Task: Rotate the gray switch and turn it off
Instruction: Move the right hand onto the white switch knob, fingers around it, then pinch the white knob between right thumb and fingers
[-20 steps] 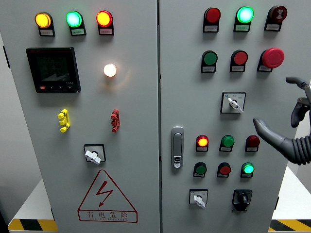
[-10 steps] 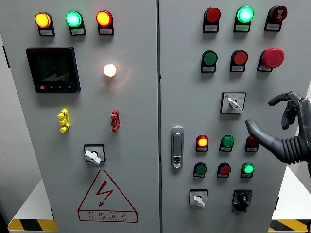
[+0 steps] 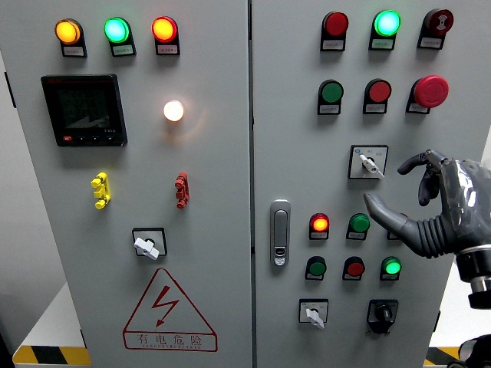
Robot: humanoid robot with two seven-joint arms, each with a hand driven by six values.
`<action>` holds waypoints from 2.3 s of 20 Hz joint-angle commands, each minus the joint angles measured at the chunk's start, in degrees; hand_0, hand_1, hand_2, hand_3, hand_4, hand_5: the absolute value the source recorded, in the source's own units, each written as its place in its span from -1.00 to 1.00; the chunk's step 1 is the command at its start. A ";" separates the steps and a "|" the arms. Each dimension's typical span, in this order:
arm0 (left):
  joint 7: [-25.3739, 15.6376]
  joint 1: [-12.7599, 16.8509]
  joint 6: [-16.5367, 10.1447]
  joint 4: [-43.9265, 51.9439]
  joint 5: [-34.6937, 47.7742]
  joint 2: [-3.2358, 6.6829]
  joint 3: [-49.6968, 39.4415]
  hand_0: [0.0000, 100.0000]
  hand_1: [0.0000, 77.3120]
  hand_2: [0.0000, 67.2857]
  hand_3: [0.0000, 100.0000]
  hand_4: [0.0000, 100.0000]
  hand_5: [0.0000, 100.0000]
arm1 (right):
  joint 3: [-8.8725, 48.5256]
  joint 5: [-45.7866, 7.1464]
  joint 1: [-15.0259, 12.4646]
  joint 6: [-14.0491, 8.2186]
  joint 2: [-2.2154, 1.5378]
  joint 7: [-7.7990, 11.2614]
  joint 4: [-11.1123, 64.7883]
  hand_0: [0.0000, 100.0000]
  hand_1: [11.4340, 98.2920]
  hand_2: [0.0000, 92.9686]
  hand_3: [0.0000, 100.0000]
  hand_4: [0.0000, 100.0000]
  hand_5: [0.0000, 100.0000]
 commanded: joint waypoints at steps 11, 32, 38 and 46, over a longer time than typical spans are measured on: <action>0.00 -0.01 -0.01 0.01 0.07 0.01 0.00 -1.00 -1.00 -0.69 -0.58 -0.74 -0.74 | -0.31 0.00 2.77 -0.63 0.18 -0.02 -4.30 -1.00 -0.23 0.10 0.91 0.70 1.00; 0.00 -0.01 -0.01 0.01 -0.01 0.01 0.00 -1.00 -1.00 -0.69 -0.58 -0.74 -0.74 | -1.54 -1.40 4.53 -4.33 0.36 -0.02 -7.55 -1.00 -0.26 0.26 0.91 0.71 1.00; 0.00 -0.01 -0.01 0.01 -0.01 0.01 0.00 -1.00 -1.00 -0.69 -0.58 -0.74 -0.74 | -1.63 -1.76 4.62 -4.41 0.36 -1.51 -8.25 -1.00 -0.26 0.28 0.91 0.72 1.00; 0.00 -0.01 -0.01 0.01 0.07 0.01 0.00 -1.00 -1.00 -0.69 -0.58 -0.74 -0.74 | -1.81 -2.89 4.71 -5.12 0.36 -1.60 -8.78 -1.00 -0.31 0.33 0.91 0.72 1.00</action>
